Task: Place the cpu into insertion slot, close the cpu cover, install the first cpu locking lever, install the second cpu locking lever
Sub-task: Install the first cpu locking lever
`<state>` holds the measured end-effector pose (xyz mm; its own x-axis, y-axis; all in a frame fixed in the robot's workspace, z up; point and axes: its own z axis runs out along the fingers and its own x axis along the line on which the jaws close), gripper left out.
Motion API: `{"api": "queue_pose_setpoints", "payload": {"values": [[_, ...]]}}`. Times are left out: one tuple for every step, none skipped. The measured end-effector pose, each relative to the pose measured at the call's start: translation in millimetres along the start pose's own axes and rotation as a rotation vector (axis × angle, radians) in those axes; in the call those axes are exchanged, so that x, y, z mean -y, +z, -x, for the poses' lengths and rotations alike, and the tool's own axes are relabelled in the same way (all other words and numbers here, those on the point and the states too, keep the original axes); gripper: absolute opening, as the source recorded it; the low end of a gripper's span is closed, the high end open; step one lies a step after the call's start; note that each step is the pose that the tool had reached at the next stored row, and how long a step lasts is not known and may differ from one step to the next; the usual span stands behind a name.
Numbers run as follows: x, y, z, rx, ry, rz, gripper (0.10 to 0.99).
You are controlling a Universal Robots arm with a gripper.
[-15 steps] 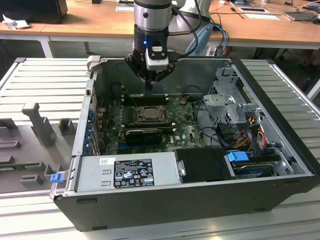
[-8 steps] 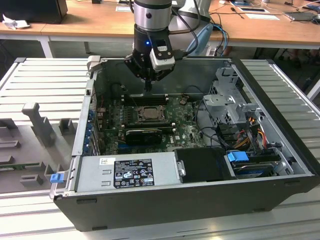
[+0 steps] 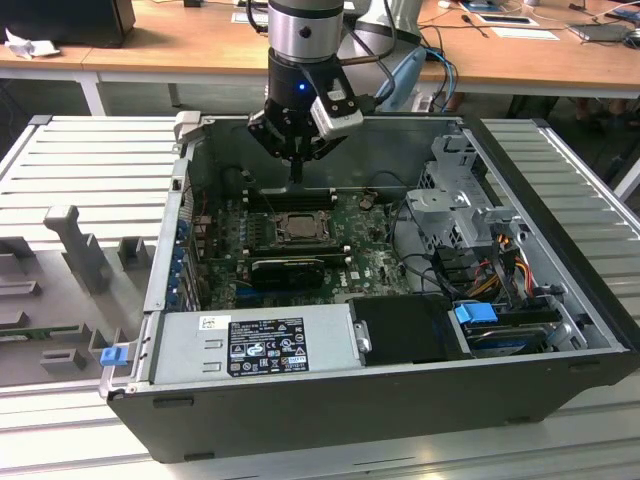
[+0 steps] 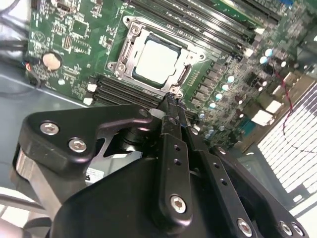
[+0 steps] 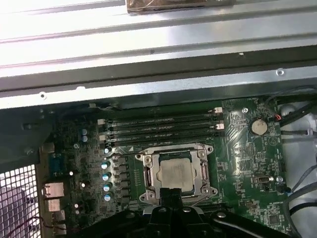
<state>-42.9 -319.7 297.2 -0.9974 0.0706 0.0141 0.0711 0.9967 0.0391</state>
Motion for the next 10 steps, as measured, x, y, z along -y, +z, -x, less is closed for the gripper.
{"api": "queue_pose_setpoints", "payload": {"values": [[0.0, 0.0, 0.0, -0.0009, -0.027, 0.000, 0.106], [0.0, 0.0, 0.0, -0.0016, -0.051, -0.001, 0.106], [0.0, -0.1, -0.2, -0.0016, -0.071, -0.001, 0.106], [0.2, 0.0, -2.0, 0.0027, -0.077, -0.001, 0.106], [0.5, 0.0, -3.6, 0.0049, -0.079, -0.001, 0.106], [0.7, 0.0, -4.8, 0.0062, -0.080, -0.001, 0.106], [1.0, 0.1, -6.9, 0.0070, -0.082, -0.001, 0.106], [1.4, 0.1, -9.4, 0.0070, -0.083, 0.000, 0.106], [1.7, 0.2, -12.5, 0.0070, -0.084, 0.000, 0.106], [1.8, 0.7, -14.8, 0.0075, -0.085, 0.001, 0.106]]}}
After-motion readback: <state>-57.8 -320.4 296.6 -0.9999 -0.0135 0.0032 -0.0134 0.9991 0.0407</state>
